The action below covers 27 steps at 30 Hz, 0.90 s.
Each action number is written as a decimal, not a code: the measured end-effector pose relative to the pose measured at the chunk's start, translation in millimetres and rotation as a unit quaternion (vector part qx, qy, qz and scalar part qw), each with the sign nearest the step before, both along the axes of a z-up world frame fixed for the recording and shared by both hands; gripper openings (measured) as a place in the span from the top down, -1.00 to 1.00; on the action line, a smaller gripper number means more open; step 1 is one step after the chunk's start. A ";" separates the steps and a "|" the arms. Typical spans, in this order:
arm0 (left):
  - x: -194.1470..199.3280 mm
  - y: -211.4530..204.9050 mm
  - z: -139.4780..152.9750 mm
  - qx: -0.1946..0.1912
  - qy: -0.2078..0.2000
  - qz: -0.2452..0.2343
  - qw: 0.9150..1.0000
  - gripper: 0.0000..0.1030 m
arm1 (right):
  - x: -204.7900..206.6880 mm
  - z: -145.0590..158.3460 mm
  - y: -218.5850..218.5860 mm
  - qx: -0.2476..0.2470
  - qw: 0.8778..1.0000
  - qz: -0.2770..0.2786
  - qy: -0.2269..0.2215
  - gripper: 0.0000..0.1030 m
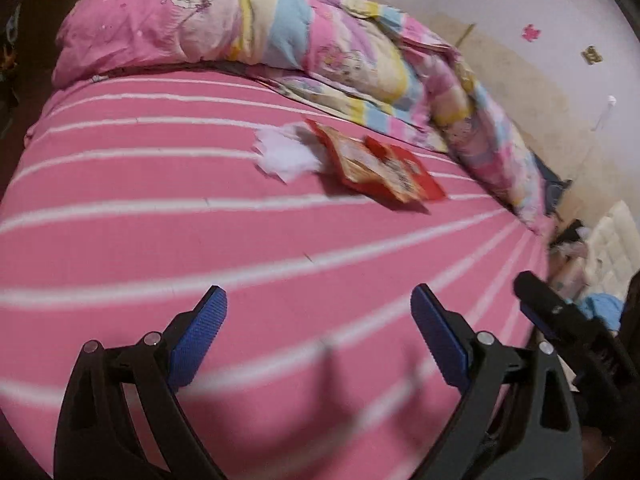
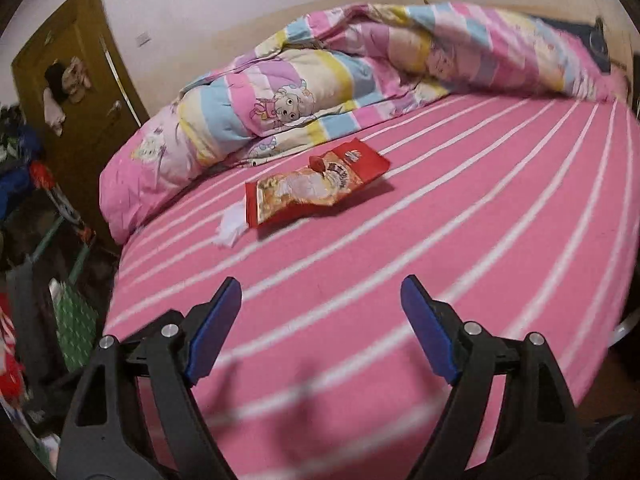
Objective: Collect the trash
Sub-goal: 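Move both tools back to the bed toward the red snack bag and tissue, then grasp the red snack bag corner with the right tool while the left tool grasps the white tissue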
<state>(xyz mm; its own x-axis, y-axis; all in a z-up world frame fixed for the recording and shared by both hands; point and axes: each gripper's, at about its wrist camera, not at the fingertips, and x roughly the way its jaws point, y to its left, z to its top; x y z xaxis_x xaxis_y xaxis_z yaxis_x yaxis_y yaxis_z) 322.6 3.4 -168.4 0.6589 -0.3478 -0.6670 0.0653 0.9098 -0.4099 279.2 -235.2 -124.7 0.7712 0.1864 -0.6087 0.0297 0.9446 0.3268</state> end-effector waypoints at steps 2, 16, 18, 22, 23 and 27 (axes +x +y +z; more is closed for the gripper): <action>25.4 1.2 -0.8 0.006 -0.009 0.008 1.000 -0.76 | 20.8 -5.7 -0.4 0.018 1.000 -0.006 0.001 -0.58; 145.9 -2.4 -30.5 0.049 -0.001 -0.023 0.999 -0.75 | 147.9 -60.4 -18.9 0.089 0.995 -0.032 0.022 -0.58; 153.5 -4.7 -33.0 0.050 -0.003 -0.032 0.998 -0.75 | 160.2 -64.7 -19.1 0.097 0.995 -0.034 0.020 -0.58; 168.6 -6.5 -37.4 0.053 -0.007 -0.047 0.997 -0.75 | 181.5 -73.5 -20.1 0.119 0.992 -0.028 0.020 -0.47; 171.9 -6.0 -39.0 0.050 -0.006 -0.048 0.998 -0.75 | 185.0 -75.6 -20.6 0.121 0.992 -0.026 0.021 -0.46; 179.9 -4.8 -41.9 0.045 -0.004 -0.049 0.998 -0.74 | 196.6 -83.6 -27.8 0.141 0.989 -0.033 0.024 -0.36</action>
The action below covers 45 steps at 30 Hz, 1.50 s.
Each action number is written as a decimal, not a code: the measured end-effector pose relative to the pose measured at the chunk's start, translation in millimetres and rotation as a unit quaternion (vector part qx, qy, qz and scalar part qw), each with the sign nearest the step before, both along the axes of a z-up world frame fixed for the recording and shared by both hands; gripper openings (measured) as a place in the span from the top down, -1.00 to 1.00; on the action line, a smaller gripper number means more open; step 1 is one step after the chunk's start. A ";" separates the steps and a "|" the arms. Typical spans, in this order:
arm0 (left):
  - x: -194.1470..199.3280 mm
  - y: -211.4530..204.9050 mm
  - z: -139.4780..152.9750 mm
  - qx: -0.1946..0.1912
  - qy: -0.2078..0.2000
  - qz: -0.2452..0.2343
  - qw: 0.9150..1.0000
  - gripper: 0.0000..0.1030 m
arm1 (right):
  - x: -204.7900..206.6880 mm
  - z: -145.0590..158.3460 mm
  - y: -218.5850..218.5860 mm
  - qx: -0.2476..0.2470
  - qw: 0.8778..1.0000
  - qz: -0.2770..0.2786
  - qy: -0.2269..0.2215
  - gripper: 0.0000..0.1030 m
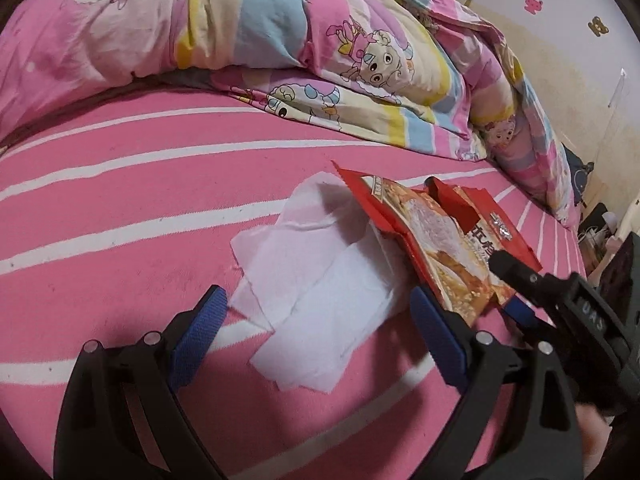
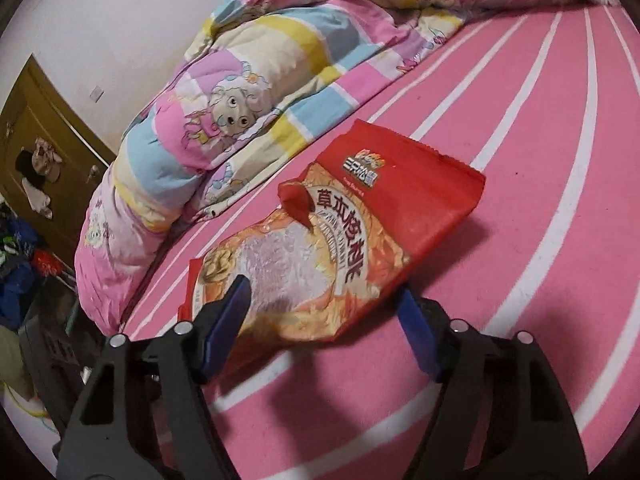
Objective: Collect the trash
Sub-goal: 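Grasp the red snack bag corner with the right tool while the left tool grasps the white tissue, then lift the snack bag and tissue off the bed and carry them over the bin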
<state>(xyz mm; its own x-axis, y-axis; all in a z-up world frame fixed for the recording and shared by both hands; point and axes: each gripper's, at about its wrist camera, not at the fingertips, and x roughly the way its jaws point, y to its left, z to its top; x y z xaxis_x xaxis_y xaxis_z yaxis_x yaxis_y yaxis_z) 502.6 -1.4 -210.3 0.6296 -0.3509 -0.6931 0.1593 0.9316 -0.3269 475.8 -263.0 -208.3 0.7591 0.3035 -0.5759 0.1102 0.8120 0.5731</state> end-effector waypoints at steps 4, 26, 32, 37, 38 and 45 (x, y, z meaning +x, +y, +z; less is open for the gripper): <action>3.5 -10.2 -2.5 0.035 0.006 -0.006 0.999 -0.73 | 10.0 -2.1 0.3 -0.006 1.000 0.003 0.003 -0.17; 0.9 1.7 2.2 0.041 0.006 0.029 0.999 0.97 | 2.9 13.5 -0.4 -0.054 0.999 -0.006 -0.002 0.95; -10.0 -0.7 14.1 0.010 -0.024 0.019 0.999 0.99 | -6.6 23.4 -14.0 -0.057 0.998 -0.025 -0.003 0.95; -21.9 -12.7 24.0 -0.003 -0.044 0.001 0.999 0.99 | -17.6 40.8 -19.9 -0.075 0.996 -0.037 -0.021 0.96; -23.3 -13.7 25.6 -0.006 -0.047 -0.001 0.999 0.99 | -19.7 44.4 -21.4 -0.076 0.996 -0.040 -0.025 0.96; -38.0 -5.2 41.7 -0.029 -0.064 0.004 0.997 1.00 | -36.0 67.4 -28.1 -0.077 0.995 -0.050 -0.047 0.96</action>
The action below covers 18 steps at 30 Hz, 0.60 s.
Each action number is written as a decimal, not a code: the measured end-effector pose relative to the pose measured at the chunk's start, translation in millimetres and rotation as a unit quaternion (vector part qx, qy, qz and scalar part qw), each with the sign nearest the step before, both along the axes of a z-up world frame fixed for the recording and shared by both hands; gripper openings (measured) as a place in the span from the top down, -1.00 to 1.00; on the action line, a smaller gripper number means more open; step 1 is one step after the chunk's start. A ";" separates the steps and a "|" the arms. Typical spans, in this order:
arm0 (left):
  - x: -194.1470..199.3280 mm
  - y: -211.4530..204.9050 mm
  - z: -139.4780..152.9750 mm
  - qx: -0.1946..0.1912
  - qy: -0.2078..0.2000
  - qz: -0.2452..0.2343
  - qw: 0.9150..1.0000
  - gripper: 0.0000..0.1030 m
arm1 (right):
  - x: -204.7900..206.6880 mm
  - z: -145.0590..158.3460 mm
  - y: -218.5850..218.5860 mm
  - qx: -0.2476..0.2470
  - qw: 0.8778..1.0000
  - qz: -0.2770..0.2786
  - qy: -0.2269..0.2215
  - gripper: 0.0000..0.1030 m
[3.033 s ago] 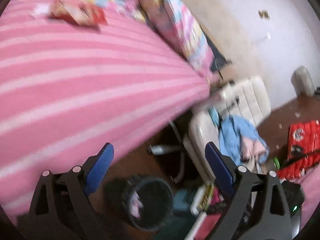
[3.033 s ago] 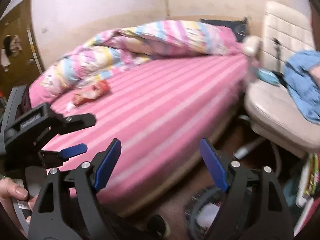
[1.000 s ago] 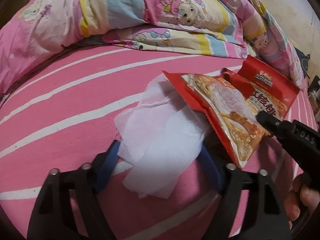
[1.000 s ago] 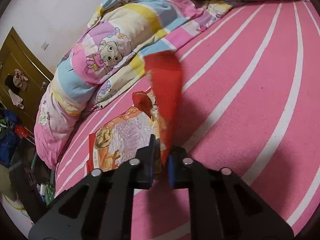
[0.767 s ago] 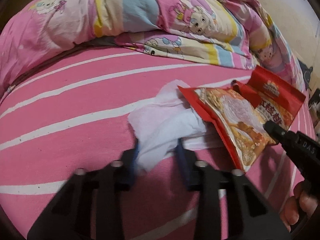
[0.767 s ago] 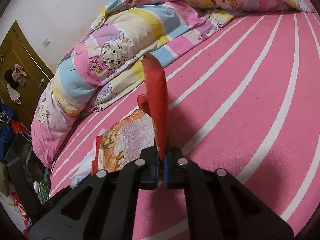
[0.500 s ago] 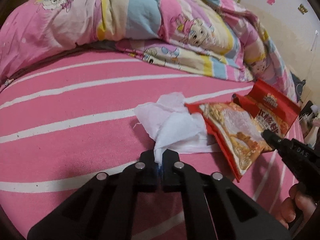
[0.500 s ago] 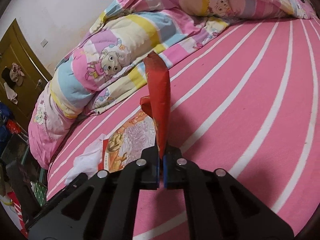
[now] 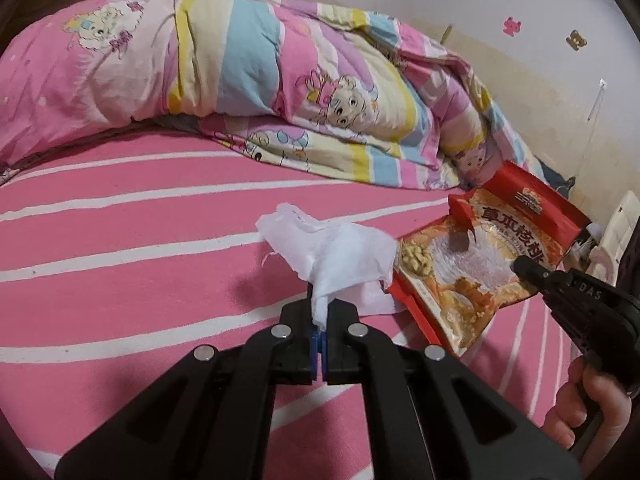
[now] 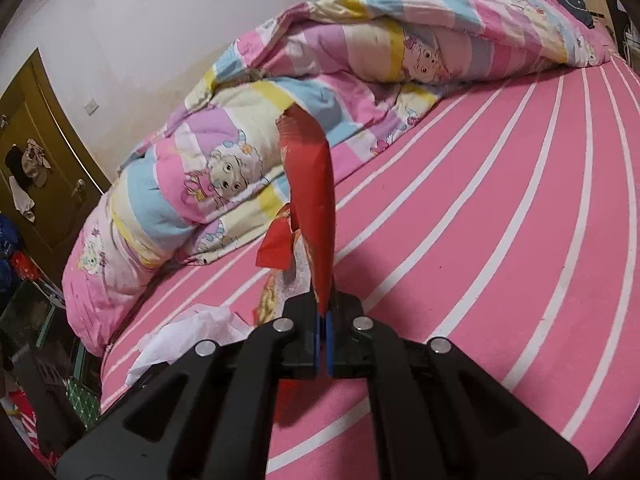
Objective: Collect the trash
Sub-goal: 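Lift the snack bag and tissue off the bed and carry them over the bin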
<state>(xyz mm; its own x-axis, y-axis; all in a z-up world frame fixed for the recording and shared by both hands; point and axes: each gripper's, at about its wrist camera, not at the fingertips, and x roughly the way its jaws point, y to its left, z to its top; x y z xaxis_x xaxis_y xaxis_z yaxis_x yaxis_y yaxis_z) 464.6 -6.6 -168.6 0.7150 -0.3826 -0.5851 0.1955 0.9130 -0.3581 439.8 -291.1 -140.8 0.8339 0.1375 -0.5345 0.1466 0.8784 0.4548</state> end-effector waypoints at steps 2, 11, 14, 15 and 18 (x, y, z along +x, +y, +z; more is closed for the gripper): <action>-8.1 0.5 4.3 0.002 -0.007 0.001 1.000 0.99 | -8.7 7.5 1.5 -0.003 1.000 0.004 -0.006 0.96; -74.4 2.2 26.7 -0.023 -0.017 0.014 0.999 0.99 | -69.9 44.8 8.0 -0.035 0.998 0.025 -0.036 0.96; -110.0 3.0 36.6 -0.030 -0.023 0.023 0.999 0.99 | -98.0 54.2 4.5 -0.043 0.998 0.022 -0.046 0.96; -123.4 4.0 40.5 -0.036 -0.024 0.027 0.999 1.00 | -113.2 56.6 0.9 -0.039 0.998 0.020 -0.047 0.96; -158.0 2.8 52.4 -0.051 -0.027 0.034 0.998 1.00 | -146.1 60.7 -6.1 -0.039 0.998 0.018 -0.046 0.96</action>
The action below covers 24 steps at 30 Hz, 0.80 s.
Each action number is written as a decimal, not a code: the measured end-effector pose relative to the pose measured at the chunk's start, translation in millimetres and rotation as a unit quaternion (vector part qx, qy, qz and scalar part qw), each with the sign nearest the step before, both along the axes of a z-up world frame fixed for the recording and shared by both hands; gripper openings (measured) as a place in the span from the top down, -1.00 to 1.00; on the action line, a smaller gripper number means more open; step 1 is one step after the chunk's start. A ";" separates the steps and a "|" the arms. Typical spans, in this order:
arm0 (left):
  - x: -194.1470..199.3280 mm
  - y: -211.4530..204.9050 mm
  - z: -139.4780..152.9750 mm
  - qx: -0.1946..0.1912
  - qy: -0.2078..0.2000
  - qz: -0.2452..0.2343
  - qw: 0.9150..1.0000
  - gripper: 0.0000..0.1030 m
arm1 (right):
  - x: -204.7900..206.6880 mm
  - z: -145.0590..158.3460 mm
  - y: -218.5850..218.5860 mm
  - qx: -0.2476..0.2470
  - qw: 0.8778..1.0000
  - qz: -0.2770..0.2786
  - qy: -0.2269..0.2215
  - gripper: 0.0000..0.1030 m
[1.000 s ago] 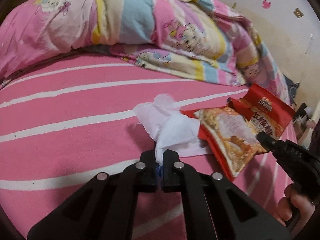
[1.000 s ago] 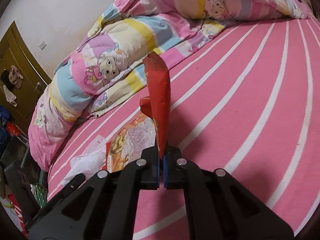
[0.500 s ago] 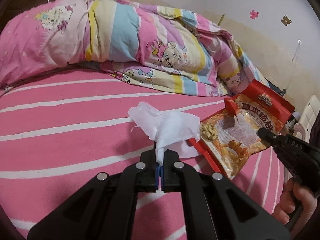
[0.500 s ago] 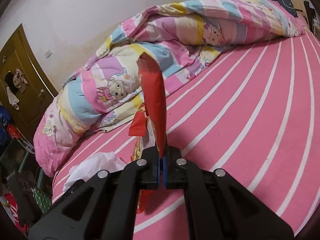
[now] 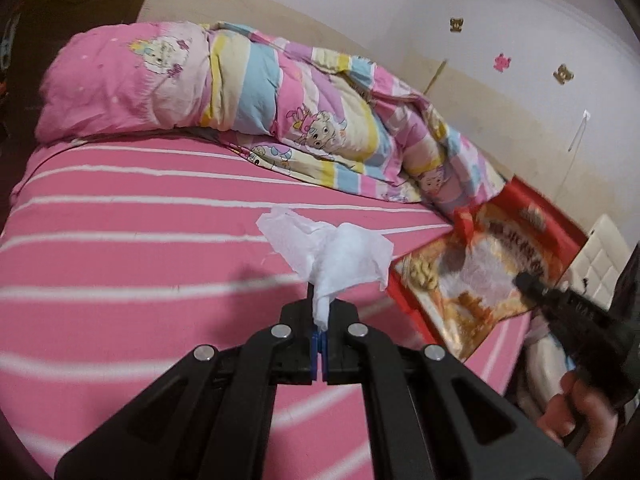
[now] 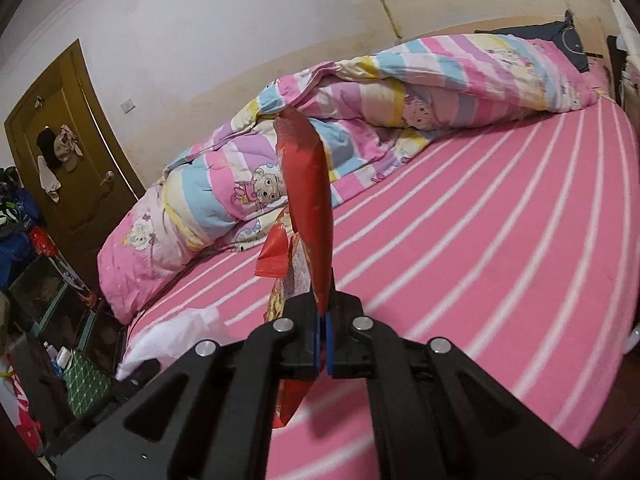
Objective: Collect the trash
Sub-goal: 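Lift the snack bag and tissue off the bed and carry them over the bin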
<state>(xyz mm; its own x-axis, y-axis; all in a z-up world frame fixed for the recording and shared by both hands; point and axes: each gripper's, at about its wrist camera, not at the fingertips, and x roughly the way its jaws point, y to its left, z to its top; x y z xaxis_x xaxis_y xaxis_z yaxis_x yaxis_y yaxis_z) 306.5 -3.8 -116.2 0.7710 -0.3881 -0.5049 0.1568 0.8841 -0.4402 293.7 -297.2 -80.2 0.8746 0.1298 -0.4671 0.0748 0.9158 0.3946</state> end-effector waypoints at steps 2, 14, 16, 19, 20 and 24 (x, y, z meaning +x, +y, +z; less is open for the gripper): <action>-20.7 -9.9 12.1 0.007 -0.006 -0.011 1.000 1.00 | -26.8 3.8 -6.2 0.002 1.000 -0.004 0.000 0.96; -144.3 -72.5 69.5 -0.035 -0.024 -0.082 0.996 1.00 | -177.0 49.6 -47.7 0.002 1.000 -0.018 -0.024 0.96; -161.8 -91.7 76.0 -0.037 -0.025 -0.105 0.993 1.00 | -198.7 52.3 -58.8 0.003 0.999 -0.026 -0.024 0.96; -183.2 -118.6 85.5 -0.036 -0.028 -0.139 0.989 1.00 | -236.5 52.3 -79.5 0.000 0.999 -0.046 -0.022 0.96; -189.0 -128.6 87.8 -0.038 -0.026 -0.153 0.987 1.00 | -252.2 50.9 -89.5 -0.001 0.998 -0.056 -0.020 0.96; -207.5 -168.6 85.8 -0.051 -0.010 -0.211 0.976 1.00 | -293.6 43.6 -120.3 0.001 0.996 -0.093 -0.005 0.96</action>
